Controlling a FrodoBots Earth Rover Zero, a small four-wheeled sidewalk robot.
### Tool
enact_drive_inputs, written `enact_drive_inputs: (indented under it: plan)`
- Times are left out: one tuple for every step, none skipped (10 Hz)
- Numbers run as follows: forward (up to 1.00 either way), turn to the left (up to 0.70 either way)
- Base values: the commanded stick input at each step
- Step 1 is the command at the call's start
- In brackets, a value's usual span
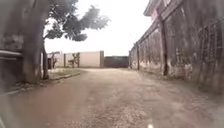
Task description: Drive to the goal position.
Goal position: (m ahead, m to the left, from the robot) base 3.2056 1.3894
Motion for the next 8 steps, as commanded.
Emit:
enact_drive_inputs:
  plan:
    - [0.30,0.00]
    - [0.30,0.00]
    - [0.30,0.00]
    - [0.30,0.00]
    - [0.30,0.00]
    - [0.30,0.00]
    - [0.30,0.00]
    - [0.30,0.00]
